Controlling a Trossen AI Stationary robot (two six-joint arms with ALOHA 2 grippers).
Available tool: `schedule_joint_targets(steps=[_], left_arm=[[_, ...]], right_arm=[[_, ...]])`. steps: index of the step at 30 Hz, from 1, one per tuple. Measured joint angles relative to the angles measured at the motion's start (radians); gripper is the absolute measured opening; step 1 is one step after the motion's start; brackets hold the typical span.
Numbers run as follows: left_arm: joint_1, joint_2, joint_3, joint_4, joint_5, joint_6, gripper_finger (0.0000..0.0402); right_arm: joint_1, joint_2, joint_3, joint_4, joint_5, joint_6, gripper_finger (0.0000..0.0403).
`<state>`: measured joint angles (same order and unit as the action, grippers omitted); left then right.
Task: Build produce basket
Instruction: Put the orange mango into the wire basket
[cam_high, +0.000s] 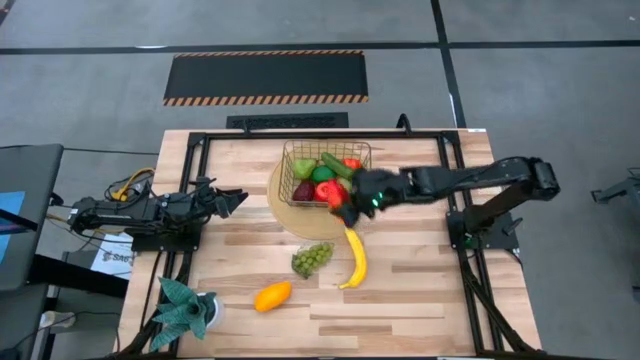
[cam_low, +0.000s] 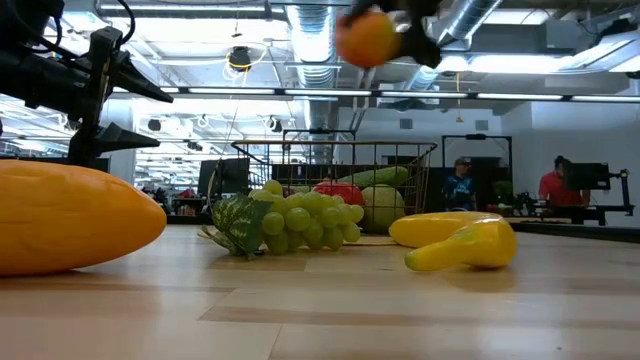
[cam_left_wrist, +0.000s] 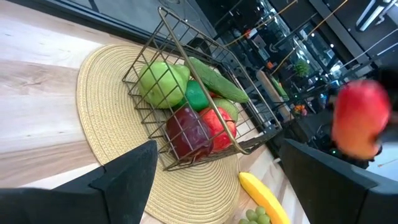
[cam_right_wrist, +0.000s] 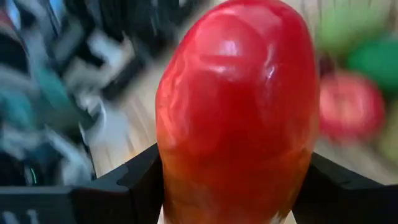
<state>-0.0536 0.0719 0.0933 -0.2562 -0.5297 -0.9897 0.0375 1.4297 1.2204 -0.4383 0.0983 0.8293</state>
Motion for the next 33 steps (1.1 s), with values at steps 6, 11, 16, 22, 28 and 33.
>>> schedule_joint_targets(steps=[6, 11, 16, 22, 28, 33], left_arm=[[0.000, 0.000, 0.000, 0.000, -0.003, -0.001, 0.0328], [0.000, 0.000, 0.000, 0.000, -0.004, -0.002, 0.0328], [0.000, 0.000, 0.000, 0.000, -0.002, -0.004, 0.0328], [0.000, 0.000, 0.000, 0.000, -0.001, -0.016, 0.0328], [0.000, 0.000, 0.000, 0.000, 0.000, -0.016, 0.0328], [0.000, 0.000, 0.000, 0.000, 0.000, -0.016, 0.0328]], right_arm=[[-0.131, 0.173, 0.184, 0.052, 0.044, 0.014, 0.0276], [-0.190, 0.363, 0.343, 0.041, 0.042, 0.035, 0.0276], [-0.221, 0.518, 0.478, -0.015, 0.038, 0.086, 0.0276], [-0.243, 0.640, 0.558, -0.059, 0.039, 0.133, 0.0276], [-0.249, 0.705, 0.567, -0.058, 0.038, 0.221, 0.0276], [-0.249, 0.720, 0.567, -0.044, 0.033, 0.221, 0.0276]])
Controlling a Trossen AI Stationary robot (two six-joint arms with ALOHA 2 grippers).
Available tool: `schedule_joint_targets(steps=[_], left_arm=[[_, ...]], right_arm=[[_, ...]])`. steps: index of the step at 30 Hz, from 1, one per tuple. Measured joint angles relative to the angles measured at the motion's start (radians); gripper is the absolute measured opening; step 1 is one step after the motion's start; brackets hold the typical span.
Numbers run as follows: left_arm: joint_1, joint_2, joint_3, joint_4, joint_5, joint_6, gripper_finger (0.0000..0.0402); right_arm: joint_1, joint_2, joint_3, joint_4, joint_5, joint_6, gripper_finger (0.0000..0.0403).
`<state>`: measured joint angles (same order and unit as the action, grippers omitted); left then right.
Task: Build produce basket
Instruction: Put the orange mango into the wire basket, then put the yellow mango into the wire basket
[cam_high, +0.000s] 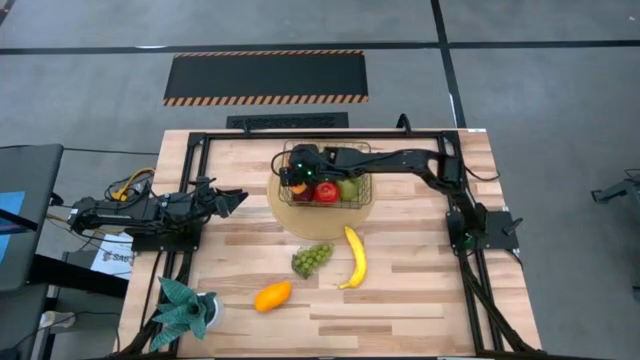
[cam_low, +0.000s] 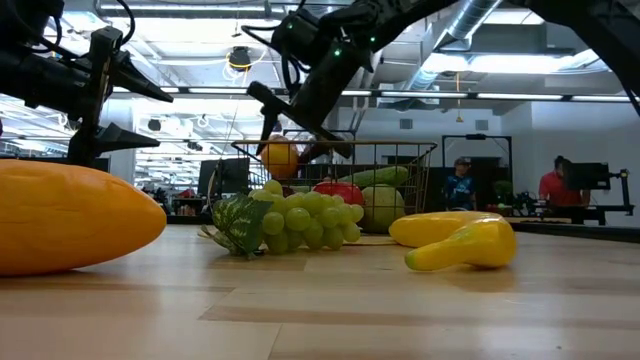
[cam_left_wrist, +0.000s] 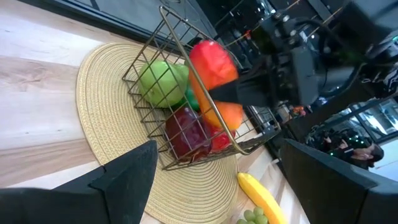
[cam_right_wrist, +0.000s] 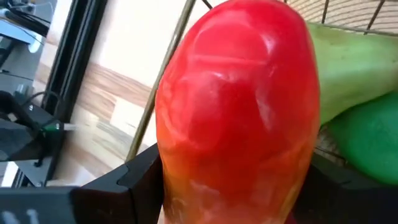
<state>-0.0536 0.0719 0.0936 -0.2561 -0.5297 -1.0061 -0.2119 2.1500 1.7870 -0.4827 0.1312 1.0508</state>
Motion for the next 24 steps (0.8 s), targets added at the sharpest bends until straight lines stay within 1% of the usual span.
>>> schedule_joint_targets(steps=[4, 6, 13, 17, 19, 22, 24], left_arm=[[0.000, 0.000, 0.000, 0.000, 0.000, 0.000, 0.0328], [0.000, 0.000, 0.000, 0.000, 0.000, 0.000, 0.0328], [0.000, 0.000, 0.000, 0.000, 0.000, 0.000, 0.0328], [0.000, 0.000, 0.000, 0.000, 0.000, 0.000, 0.0328], [0.000, 0.000, 0.000, 0.000, 0.000, 0.000, 0.0328], [0.000, 0.000, 0.000, 0.000, 0.004, 0.000, 0.0328], [0.000, 0.000, 0.000, 0.000, 0.009, 0.000, 0.0328]], right_arm=[[-0.005, -0.002, 0.001, -0.004, 0.006, -0.009, 0.0277], [-0.008, -0.002, 0.001, -0.004, 0.004, -0.011, 0.0286], [-0.014, -0.002, 0.001, 0.008, 0.002, -0.012, 0.0350], [-0.029, -0.014, 0.000, 0.016, -0.014, -0.027, 0.0369], [-0.041, -0.038, -0.001, 0.019, -0.065, -0.030, 0.0371], [-0.051, -0.103, -0.001, 0.011, -0.165, -0.081, 0.0371], [-0.044, -0.160, -0.001, -0.015, -0.197, -0.112, 0.0369]])
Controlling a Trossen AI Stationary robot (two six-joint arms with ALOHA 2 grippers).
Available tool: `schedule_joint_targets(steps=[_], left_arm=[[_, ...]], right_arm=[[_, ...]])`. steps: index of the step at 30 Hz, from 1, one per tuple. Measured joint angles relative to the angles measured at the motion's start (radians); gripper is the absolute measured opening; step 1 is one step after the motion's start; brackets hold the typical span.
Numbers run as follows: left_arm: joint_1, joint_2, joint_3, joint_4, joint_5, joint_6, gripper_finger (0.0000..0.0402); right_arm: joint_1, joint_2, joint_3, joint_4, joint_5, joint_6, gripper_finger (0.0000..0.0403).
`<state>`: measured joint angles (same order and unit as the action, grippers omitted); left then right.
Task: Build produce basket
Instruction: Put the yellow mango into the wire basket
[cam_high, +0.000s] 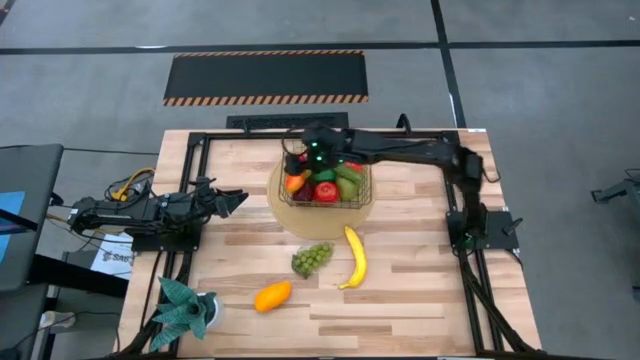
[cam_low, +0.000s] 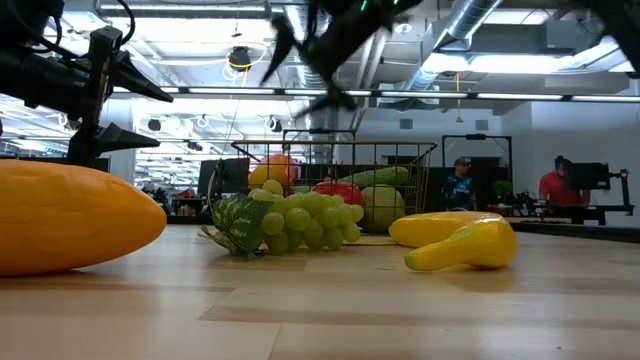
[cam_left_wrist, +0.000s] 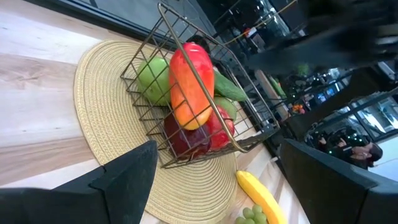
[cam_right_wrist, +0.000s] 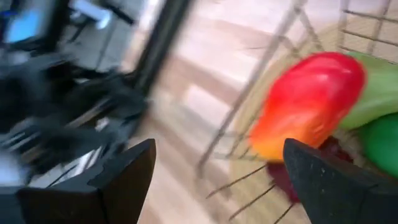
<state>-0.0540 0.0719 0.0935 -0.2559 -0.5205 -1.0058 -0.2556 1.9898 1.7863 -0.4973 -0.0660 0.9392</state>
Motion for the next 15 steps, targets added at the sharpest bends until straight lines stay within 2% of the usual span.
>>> schedule_joint_targets(steps=[5, 8, 15], left_arm=[[0.000, 0.000, 0.000, 0.000, 0.001, 0.000, 0.0328], [0.000, 0.000, 0.000, 0.000, 0.010, 0.000, 0.0328], [0.000, 0.000, 0.000, 0.000, 0.048, -0.001, 0.0328]], right_arm=[[0.054, -0.121, 0.000, -0.067, 0.020, -0.104, 0.0368], [0.126, -0.155, 0.001, -0.079, 0.022, -0.260, 0.0368], [0.355, -0.086, 0.000, -0.092, 0.009, -0.515, 0.0368]])
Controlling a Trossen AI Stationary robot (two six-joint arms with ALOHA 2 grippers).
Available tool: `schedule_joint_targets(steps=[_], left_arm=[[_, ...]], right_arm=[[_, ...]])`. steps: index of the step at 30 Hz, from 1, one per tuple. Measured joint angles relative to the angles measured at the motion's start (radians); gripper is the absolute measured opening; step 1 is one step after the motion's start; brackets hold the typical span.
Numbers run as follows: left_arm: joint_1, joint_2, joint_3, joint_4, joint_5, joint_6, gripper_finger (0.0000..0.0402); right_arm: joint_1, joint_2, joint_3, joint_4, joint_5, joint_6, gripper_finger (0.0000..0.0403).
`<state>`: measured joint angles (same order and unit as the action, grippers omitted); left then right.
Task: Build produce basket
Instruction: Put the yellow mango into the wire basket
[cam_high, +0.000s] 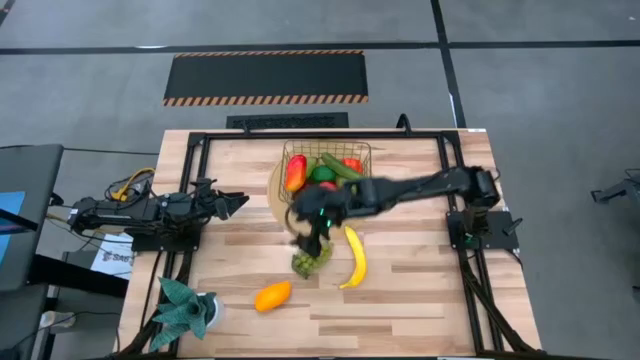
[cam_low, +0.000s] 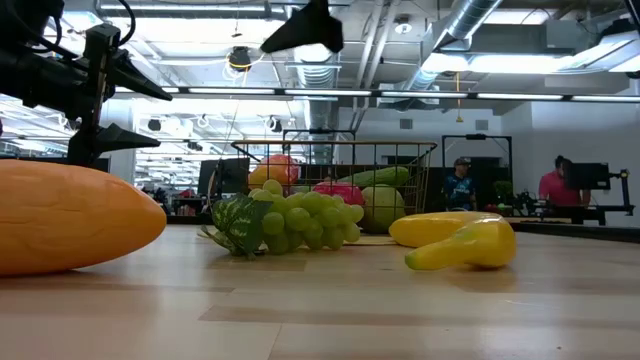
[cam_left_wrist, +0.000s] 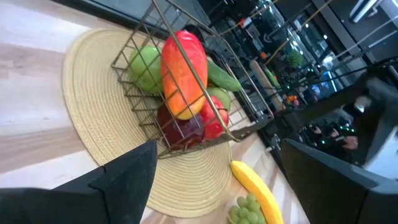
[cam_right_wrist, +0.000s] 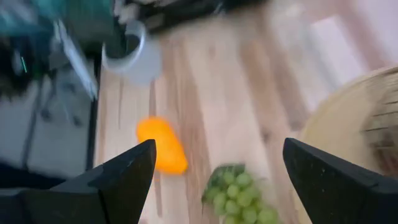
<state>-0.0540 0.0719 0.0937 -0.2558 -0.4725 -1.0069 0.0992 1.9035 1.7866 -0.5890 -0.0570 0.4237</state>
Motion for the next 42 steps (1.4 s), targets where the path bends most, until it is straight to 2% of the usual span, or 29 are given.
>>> schedule_joint_targets(steps=[7, 10, 17, 20, 30, 34, 42], left_arm=[[0.000, 0.000, 0.000, 0.000, 0.056, 0.019, 0.0328], [0.000, 0.000, 0.000, -0.001, 0.077, 0.032, 0.0328], [0.000, 0.000, 0.000, -0.001, 0.111, 0.053, 0.0328], [0.000, 0.000, 0.000, -0.003, 0.114, 0.062, 0.0328], [0.000, 0.000, 0.000, -0.005, 0.137, 0.065, 0.0328], [0.000, 0.000, 0.000, -0.005, 0.137, 0.065, 0.0328], [0.000, 0.000, 0.000, -0.005, 0.137, 0.066, 0.0328]], right_arm=[[0.117, 0.144, -0.001, -0.048, 0.002, -0.173, 0.0367], [0.152, 0.196, -0.002, -0.005, 0.002, -0.218, 0.0367], [0.239, 0.266, 0.013, 0.299, 0.006, -0.400, 0.0367], [0.234, 0.325, 0.064, 0.349, 0.012, -0.425, 0.0367], [0.217, 0.573, 0.317, 0.283, 0.008, -0.424, 0.0367], [0.221, 0.604, 0.363, 0.224, 0.012, -0.423, 0.0367], [0.208, 0.607, 0.362, 0.109, 0.037, -0.422, 0.0365]])
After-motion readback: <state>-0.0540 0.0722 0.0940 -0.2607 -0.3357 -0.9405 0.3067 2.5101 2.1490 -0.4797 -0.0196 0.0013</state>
